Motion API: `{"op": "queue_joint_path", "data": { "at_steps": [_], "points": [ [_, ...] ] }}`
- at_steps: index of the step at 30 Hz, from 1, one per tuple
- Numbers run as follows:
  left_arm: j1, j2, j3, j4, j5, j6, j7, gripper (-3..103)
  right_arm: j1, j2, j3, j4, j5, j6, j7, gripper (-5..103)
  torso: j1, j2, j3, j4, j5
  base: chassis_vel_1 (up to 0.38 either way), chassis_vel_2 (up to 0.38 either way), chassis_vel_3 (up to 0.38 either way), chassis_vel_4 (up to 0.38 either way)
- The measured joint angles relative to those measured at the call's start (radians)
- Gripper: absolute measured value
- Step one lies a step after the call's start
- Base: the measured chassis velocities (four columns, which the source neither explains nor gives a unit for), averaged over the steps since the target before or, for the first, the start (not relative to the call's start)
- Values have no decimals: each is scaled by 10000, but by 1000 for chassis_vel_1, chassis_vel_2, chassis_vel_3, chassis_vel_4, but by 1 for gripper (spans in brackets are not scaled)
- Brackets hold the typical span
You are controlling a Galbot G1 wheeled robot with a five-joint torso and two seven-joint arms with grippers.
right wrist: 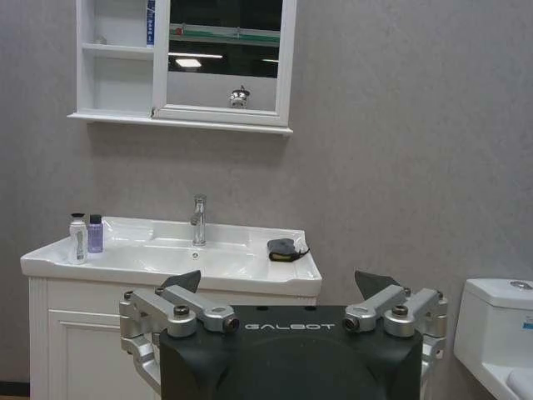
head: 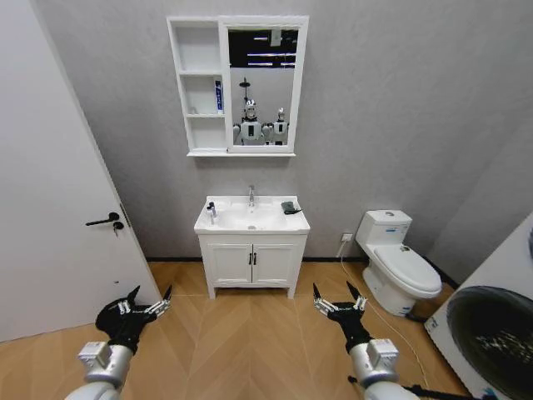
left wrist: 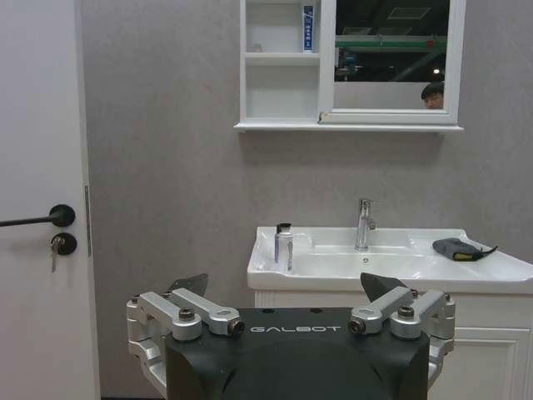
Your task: Move facial cleanser and shampoo from washbasin to cabinet, then wipe washbasin with towel.
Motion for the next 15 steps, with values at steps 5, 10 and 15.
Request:
{"op": "queue_joint_path", "data": {
  "at_steps": [5, 10, 15],
  "points": [
    [72, -63, -20, -19, 40, -75, 19, 100, -54, 20, -15, 12, -139, -45, -12, 100, 0, 0, 0, -1, 0, 0, 0, 0, 0],
    [142, -163, 15, -35, 188, -136, 40, 100, -67, 29, 2, 23, -247, -45, -17, 100, 0, 0, 0, 0, -1, 0, 0, 0, 0],
    [176, -241, 58, -134, 279, -151, 40, 100, -103, 70, -19, 27, -289, -37, -27, 100, 0, 0, 0, -1, 0, 0, 0, 0, 0]
  ]
}}
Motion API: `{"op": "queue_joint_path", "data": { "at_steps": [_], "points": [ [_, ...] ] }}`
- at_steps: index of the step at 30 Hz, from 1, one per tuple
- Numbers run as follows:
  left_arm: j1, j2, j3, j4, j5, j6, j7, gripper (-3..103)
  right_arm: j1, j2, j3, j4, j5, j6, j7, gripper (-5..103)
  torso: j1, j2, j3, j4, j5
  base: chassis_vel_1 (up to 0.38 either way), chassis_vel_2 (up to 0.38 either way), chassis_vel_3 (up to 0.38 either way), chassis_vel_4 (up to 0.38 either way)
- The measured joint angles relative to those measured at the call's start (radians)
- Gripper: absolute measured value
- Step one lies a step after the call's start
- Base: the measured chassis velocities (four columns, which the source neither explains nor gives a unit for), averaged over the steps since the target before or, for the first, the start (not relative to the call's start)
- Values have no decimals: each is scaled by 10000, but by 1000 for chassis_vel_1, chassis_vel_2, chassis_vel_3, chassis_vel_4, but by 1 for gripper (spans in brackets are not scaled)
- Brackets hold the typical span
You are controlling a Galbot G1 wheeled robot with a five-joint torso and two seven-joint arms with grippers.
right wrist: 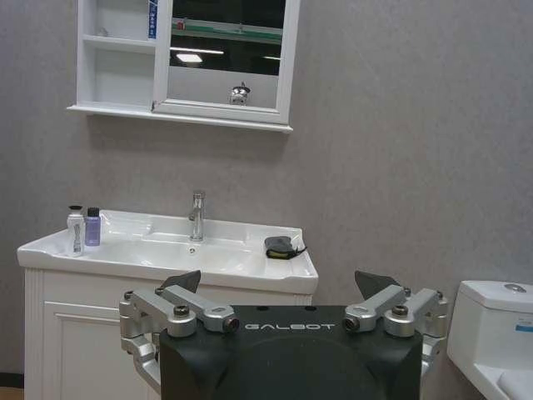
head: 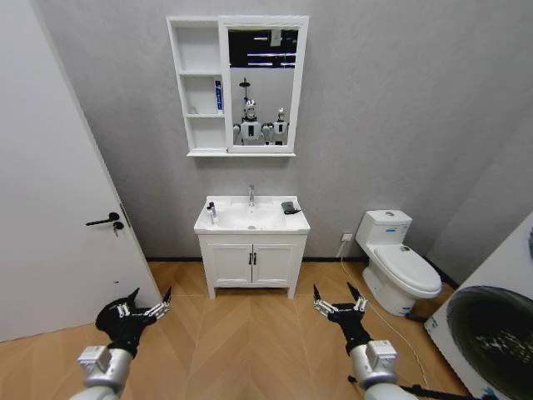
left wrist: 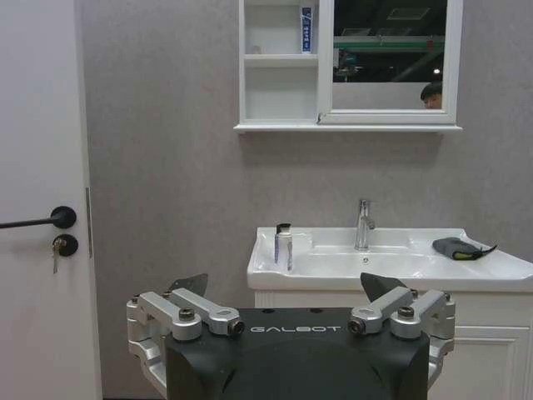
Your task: Move facial cleanser and shampoo from washbasin to cabinet, then wipe washbasin with towel.
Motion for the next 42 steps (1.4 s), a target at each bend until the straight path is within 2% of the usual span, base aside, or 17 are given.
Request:
{"op": "queue_joint_path", "data": {
  "at_steps": [22, 31, 34, 38, 40, 42],
  "points": [
    [61, -94, 68, -207, 281, -2, -7, 100, -41, 17, -75, -211, -109, 254, -241, 100, -4, 2, -1, 0, 0, -17, 17, 19, -22],
    [30, -113, 87, -161, 485, -109, -8, 100, -88, 81, -92, -234, -116, 304, -223, 100, 1, 1, 1, 2, 2, -185, 182, 217, -196],
    [34, -116, 84, -163, 493, -120, -10, 100, -121, 105, -90, -246, -122, 337, -221, 100, 0, 1, -1, -4, -4, -291, 251, 266, -279],
    [30, -136, 75, -152, 495, -139, -14, 100, -89, 110, -121, -256, -130, 345, -221, 100, 0, 1, 0, 2, 2, -283, 294, 287, -307],
    [28, -157, 76, -118, 502, -151, -14, 100, -85, 112, -130, -260, -134, 345, -222, 100, 0, 1, -1, -1, -7, -319, 324, 340, -306],
    [29, -198, 95, -82, 530, -175, -14, 100, -83, 112, -133, -279, -143, 345, -224, 100, 0, 0, 0, -1, 5, -337, 355, 373, -371]
  ]
}}
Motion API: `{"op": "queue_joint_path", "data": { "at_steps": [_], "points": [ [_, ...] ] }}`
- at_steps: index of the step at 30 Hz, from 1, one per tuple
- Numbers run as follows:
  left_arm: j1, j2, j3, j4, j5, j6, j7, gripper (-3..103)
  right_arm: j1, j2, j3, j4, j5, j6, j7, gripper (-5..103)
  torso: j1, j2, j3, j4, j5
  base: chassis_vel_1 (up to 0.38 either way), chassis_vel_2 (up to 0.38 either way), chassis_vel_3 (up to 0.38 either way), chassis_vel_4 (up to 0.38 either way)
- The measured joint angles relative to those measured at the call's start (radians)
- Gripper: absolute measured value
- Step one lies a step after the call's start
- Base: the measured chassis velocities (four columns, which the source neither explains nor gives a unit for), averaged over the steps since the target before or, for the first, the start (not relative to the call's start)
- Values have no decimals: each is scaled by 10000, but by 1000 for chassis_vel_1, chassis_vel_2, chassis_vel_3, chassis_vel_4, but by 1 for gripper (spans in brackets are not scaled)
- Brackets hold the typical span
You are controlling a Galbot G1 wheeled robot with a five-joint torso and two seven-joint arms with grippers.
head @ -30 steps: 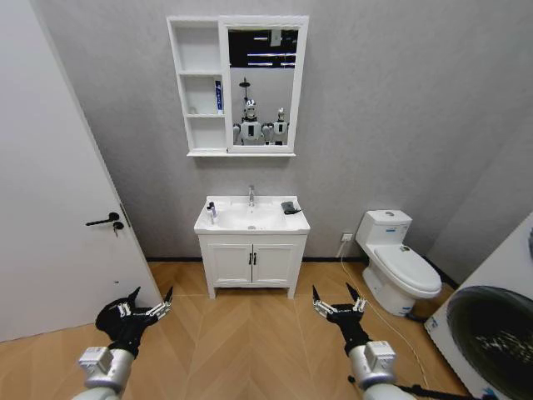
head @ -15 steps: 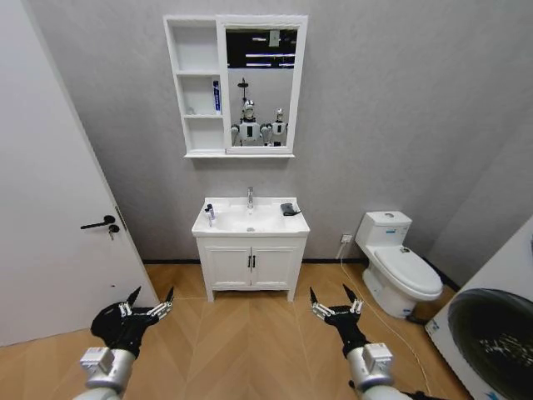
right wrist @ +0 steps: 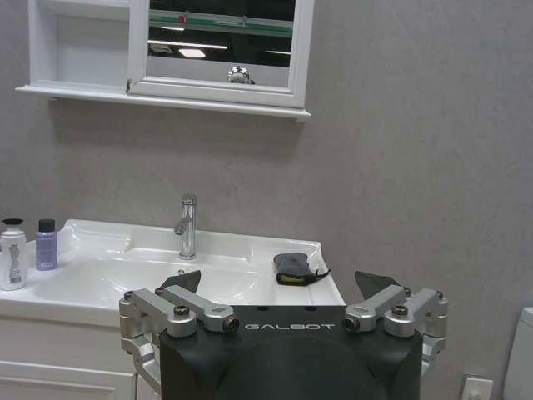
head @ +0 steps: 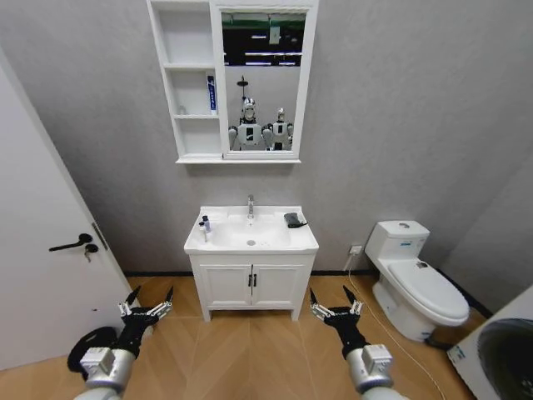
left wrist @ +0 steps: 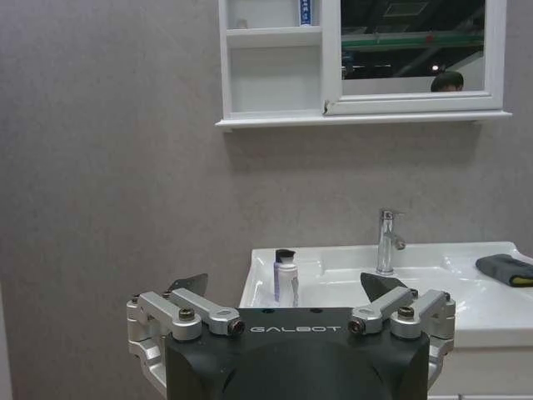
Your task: Move facial cleanser and shampoo from washbasin to cabinet, then wipe washbasin with towel.
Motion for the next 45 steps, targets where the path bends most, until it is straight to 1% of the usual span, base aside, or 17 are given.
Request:
{"op": "queue_joint_path", "data": {
  "at_steps": [2, 3, 8, 9, 11, 12, 13, 14, 16, 17, 20, 23, 28, 32, 34, 37, 45],
  "points": [
    [-1, -13, 6, 9, 10, -11, 0, 100, 4, 0, -1, -5, -4, 2, -1, 100, 1, 0, 1, 4, 4, -338, 385, 400, -363],
    [-16, -25, 26, 35, 16, -12, -1, 100, -4, -1, -3, -15, -6, 7, -3, 100, 3, 0, 0, -2, -19, -377, 345, 381, -356],
    [-36, -41, 36, 47, 29, -18, -2, 100, 17, -16, -1, -42, -8, 17, -9, 100, 3, -1, 2, 4, 8, -367, 371, 369, -357],
    [-43, -46, 45, 60, 31, -18, -4, 100, 19, -16, -5, -59, -9, 41, -19, 100, 4, -1, 0, -2, -23, -346, 324, 370, -353],
    [-45, -50, 46, 64, 33, -18, -5, 100, 29, -16, -17, -77, -8, 70, -21, 100, 4, -1, 0, -3, -20, -346, 324, 367, -344],
    [-47, -69, 51, 62, 33, -18, -9, 100, 79, -15, -41, -136, -1, 148, -6, 100, 0, -1, 0, 1, 8, -335, 361, 367, -347],
    [-51, -90, 52, 63, 34, -25, -14, 100, 110, -12, -36, -169, -2, 186, -9, 100, 2, -2, 1, 4, 8, -341, 357, 321, -347],
    [-56, -110, 64, 70, 35, -25, -18, 100, 122, -9, -15, -189, -2, 210, -30, 100, 4, -1, 0, 0, -24, -341, 277, 327, -302],
    [-60, -123, 71, 77, 38, -25, -18, 100, 141, -13, 6, -207, 7, 225, -32, 100, 8, -2, 0, -1, -16, -313, 277, 327, -294],
    [-92, -158, 94, 111, 64, -30, -48, 100, 174, -39, 35, -249, 43, 229, -33, 100, 11, -4, 4, 6, 9, -217, 290, 207, -286],
    [-207, -207, 169, 252, 173, -76, -144, 100, 257, -70, 102, -302, 111, 229, -30, 100, 12, -4, 3, 2, -14, -198, 197, 137, -147],
    [-298, -212, 279, 370, 366, -137, -207, 100, 387, -107, 212, -357, 294, 152, 1, 100, 8, -4, 2, -4, -3, -71, 48, -56, -19],
    [-318, -131, 386, 394, 484, -97, -211, 100, 591, -168, 343, -462, 579, 41, 52, 100, -13, 4, -4, 2, -1, 36, -28, -50, 27],
    [-370, -199, 551, 790, 521, -406, -197, 100, 1021, -361, 460, -679, 821, -56, 96, 100, -14, 5, -4, 2, -4, 50, -21, -53, 52],
    [-526, -276, 705, 1337, 561, -942, -66, 100, 1411, -476, 534, -865, 1015, -132, 117, 100, -6, 3, 0, 2, -4, 0, 0, 0, 0],
    [-754, -311, 889, 1806, 696, -1175, 0, 100, 1752, -561, 570, -982, 1193, -226, 159, 100, 3, -1, 1, 1, -4, 0, 0, 0, 0],
    [-1218, -407, 1501, 2516, 1139, -1370, -76, 100, 2180, -716, 546, -989, 1466, -494, 227, 100, 4, -1, 1, 1, -5, 0, 0, 0, 0]
  ]
}}
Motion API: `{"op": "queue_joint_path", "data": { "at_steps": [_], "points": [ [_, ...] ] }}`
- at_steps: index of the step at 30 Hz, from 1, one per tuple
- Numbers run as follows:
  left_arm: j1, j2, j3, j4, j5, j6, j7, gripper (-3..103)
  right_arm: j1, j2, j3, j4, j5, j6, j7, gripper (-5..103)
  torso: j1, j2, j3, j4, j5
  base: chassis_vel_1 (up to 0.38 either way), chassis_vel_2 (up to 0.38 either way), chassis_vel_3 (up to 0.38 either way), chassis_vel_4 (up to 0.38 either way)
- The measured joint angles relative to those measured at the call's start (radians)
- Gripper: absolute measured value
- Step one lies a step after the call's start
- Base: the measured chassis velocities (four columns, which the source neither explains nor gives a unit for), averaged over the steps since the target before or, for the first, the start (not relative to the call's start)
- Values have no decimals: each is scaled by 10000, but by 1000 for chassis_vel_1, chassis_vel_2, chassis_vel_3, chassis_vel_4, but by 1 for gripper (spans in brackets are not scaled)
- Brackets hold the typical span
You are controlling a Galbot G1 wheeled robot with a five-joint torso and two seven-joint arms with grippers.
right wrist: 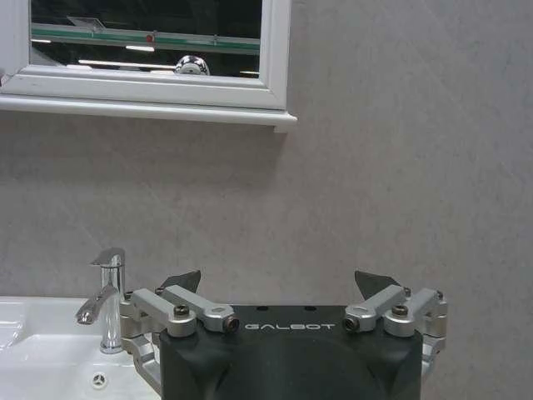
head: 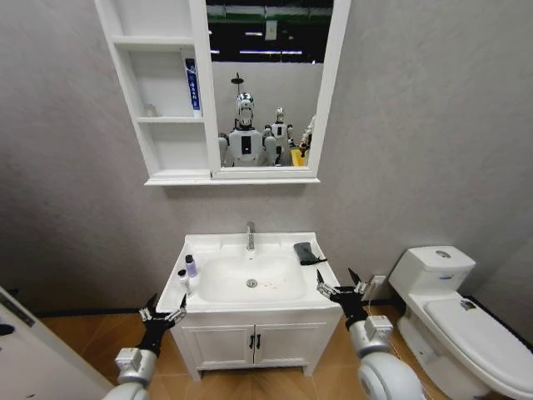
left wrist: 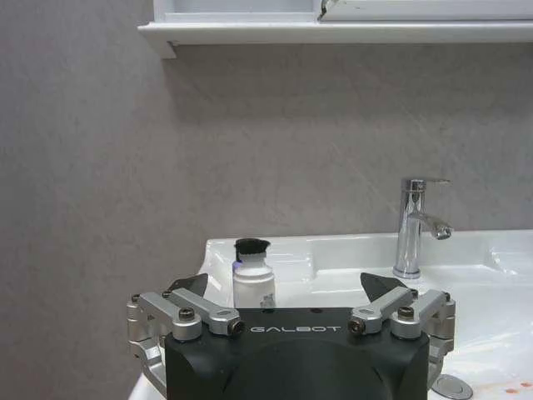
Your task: Move facial cleanser and shampoo from washbasin to cabinet, then wipe washbasin with towel.
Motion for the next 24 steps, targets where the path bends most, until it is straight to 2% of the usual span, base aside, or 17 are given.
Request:
{"op": "queue_joint_path", "data": {
  "at_steps": [6, 9, 13, 17, 19, 24],
  "points": [
    [-701, -100, 479, 894, 373, -81, -318, 100, 268, 5, -29, -176, 129, -8, -1, 100, -2, 1, 0, 0, 1, 0, 0, 0, 0],
    [-1586, -86, 592, 1941, 415, -48, -610, 100, 293, -15, 58, -289, 264, 47, -25, 100, -2, 1, 0, 0, -1, 0, 0, 0, 0],
    [-2421, -17, 694, 2654, 372, 30, -761, 100, 241, -2, 253, -441, 359, 173, -56, 100, -2, 0, 0, 0, -1, 0, 0, 0, 0],
    [-2766, 0, 721, 2977, 312, 87, -825, 100, 168, 13, 345, -543, 342, 238, -57, 100, -2, 0, 0, -1, -2, 0, 0, 0, 0],
    [-3306, 87, 724, 3370, 238, 89, -885, 100, 66, 1, 499, -648, 311, 258, -30, 100, -2, 0, 0, -2, -1, 0, 0, 0, 0],
    [-3541, 230, 706, 3514, 112, 120, -885, 100, 77, -18, 540, -733, 309, 225, 102, 100, -2, 0, -1, -1, 0, 0, 0, 0, 0]
  ]
}}
